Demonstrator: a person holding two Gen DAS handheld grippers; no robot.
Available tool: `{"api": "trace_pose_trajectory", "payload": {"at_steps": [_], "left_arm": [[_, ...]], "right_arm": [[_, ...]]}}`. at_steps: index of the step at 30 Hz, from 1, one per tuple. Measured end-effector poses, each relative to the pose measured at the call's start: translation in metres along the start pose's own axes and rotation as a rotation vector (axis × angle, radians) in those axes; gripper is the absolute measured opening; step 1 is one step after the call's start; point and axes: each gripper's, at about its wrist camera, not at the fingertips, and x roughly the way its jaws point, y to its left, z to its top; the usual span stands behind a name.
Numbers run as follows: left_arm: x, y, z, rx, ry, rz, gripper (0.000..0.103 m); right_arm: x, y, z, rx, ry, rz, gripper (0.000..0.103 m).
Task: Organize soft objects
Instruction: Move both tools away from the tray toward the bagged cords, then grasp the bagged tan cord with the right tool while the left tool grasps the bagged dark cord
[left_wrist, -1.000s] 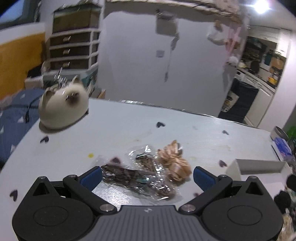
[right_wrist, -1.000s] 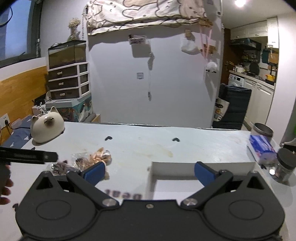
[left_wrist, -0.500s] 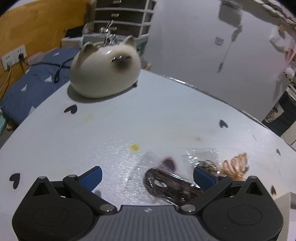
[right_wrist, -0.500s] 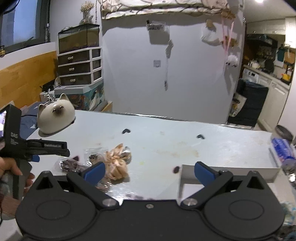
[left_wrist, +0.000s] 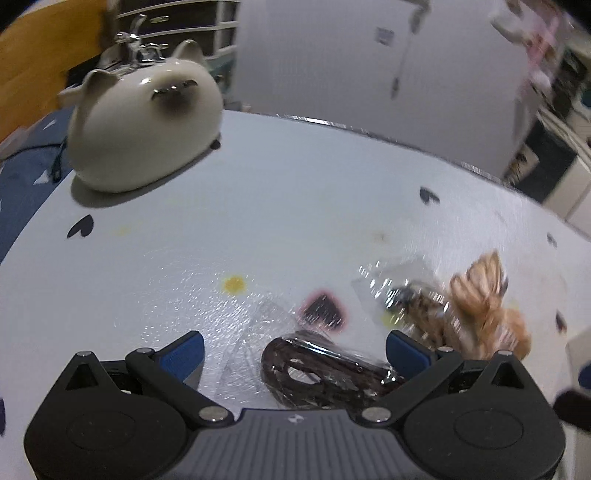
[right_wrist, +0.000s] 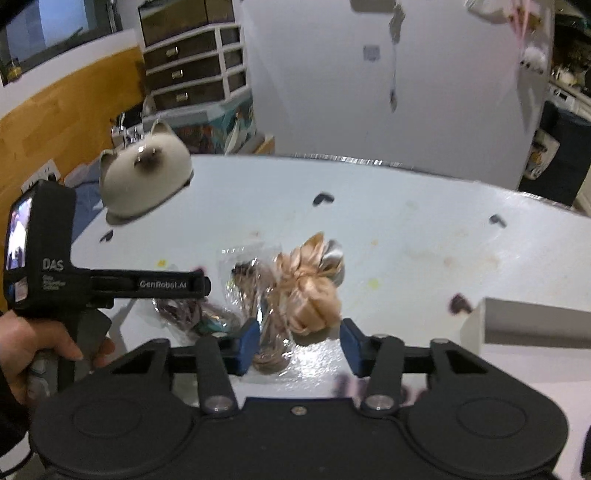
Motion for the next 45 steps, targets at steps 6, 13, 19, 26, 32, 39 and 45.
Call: {"api": "trace_pose_trajectory", "payload": {"at_steps": [6,13,19,26,32,39,45], "left_arm": [[-0.007,0.014,-0.015,0.184,-0.009,-0.048,0.101],[-0.025,0.03,-0.033,0.341,0.039,-0.154,0.099],[-0.04,0.043,-0.045,0.267,0.103,-0.136,0.099],[-0.058,0.05,-0.055,0.169,0.139,-0.14,0.1],[-0.063,0.052,-0.057,0.178,0.111,-0.117,0.103],[-0.088,0.067,-0.045,0.023,0.052,-0.111,0.103],[-0.105,0.071,-0.056,-0.212,0.11,-0.131,0.102]], "right_arm": [[0.026,0.01,-0.002,-0.015,0.06,0.045,0.048],[0.056,0.02,-0.002,-0.043,0.111,0.036,0.045],[0.058,0.028,-0.008,-0.085,0.13,0.019,0.025],[0.04,0.03,-0.034,-0.07,0.217,0.032,0.004],[0.012,0.034,-0.055,-0.083,0.21,0.07,0.004],[0.017,0.026,-0.026,-0.049,0.111,0.033,0.037],[0.056,0.018,-0.005,-0.025,0.143,0.041,0.043]]}}
